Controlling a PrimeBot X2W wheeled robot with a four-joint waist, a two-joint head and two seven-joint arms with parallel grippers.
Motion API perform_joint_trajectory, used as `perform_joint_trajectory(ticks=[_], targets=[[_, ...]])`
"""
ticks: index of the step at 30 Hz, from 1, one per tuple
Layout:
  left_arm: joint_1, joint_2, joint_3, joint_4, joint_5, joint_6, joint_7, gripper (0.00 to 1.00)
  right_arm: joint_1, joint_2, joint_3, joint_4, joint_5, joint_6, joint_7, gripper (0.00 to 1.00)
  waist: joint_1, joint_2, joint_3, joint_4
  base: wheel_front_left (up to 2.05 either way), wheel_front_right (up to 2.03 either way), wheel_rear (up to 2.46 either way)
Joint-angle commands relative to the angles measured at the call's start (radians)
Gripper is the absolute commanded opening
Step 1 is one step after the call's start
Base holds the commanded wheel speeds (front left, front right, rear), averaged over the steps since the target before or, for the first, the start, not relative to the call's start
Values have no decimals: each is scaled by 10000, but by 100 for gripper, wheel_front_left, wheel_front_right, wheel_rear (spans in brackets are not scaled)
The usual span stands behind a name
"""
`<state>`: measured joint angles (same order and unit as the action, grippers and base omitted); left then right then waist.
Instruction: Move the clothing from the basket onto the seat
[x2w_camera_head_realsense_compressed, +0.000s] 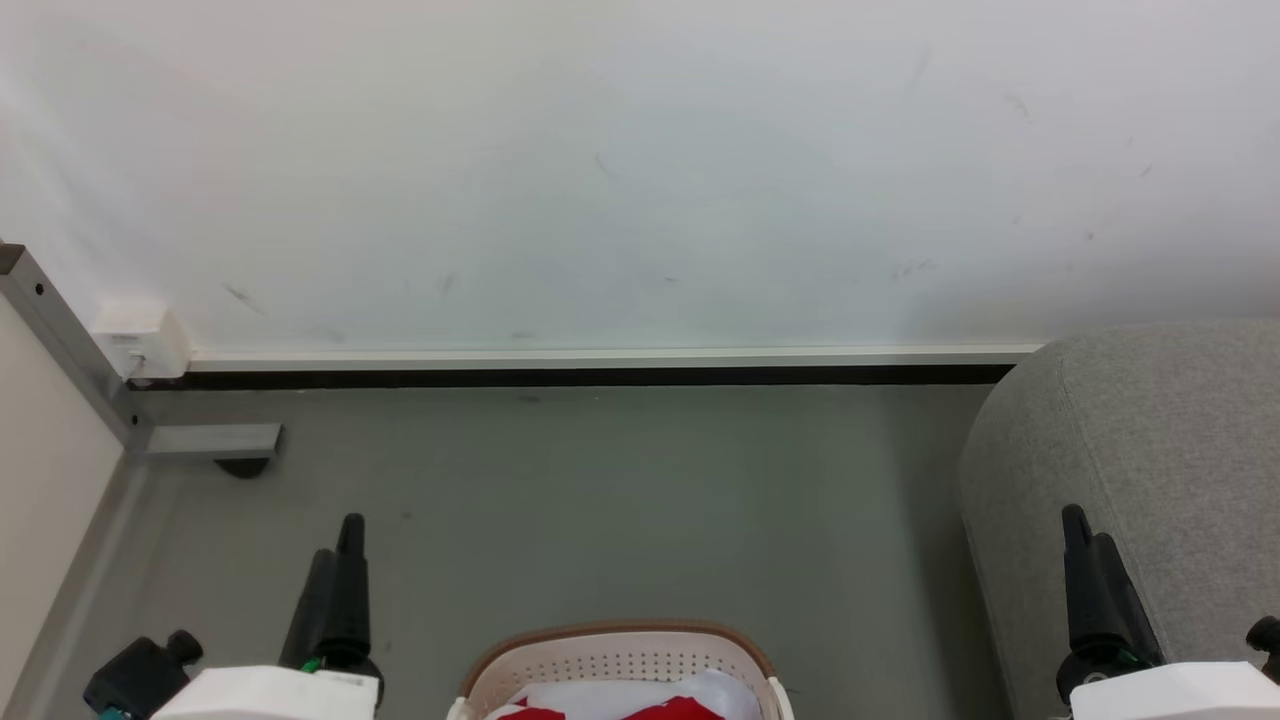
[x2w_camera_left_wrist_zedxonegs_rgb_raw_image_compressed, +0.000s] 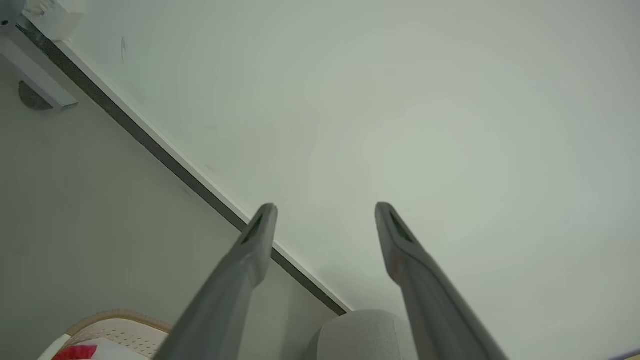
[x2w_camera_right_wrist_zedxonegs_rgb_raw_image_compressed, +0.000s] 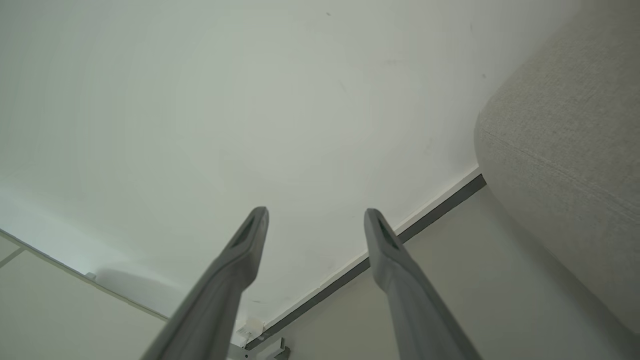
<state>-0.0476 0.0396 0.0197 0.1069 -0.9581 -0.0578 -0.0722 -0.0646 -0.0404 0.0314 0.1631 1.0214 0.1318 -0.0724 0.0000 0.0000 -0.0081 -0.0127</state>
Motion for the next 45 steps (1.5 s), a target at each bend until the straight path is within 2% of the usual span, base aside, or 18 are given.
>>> perform_joint_trajectory(ticks=[1,9,22,45], targets=[[-26,84,-23,-191,316,46,-80,100,-250,-106,12,-104,-359,-7,-76,100,0,0,-5,7,0,0,0],[43,93,-144,-223,1587,340,-336,100,-270,-151,418,-79,-2165,-9,-330,100,0,0,-45,28,0,0,0],[196,104,-253,-178,3370,612,-708,100,-283,-172,788,52,-3980,-11,-707,100,0,0,-122,17,0,0,0],[297,123,-453,-101,5738,874,-1254,100,-363,-154,1356,195,-6095,-15,-1273,100,0,0,-244,-9,0,0,0]])
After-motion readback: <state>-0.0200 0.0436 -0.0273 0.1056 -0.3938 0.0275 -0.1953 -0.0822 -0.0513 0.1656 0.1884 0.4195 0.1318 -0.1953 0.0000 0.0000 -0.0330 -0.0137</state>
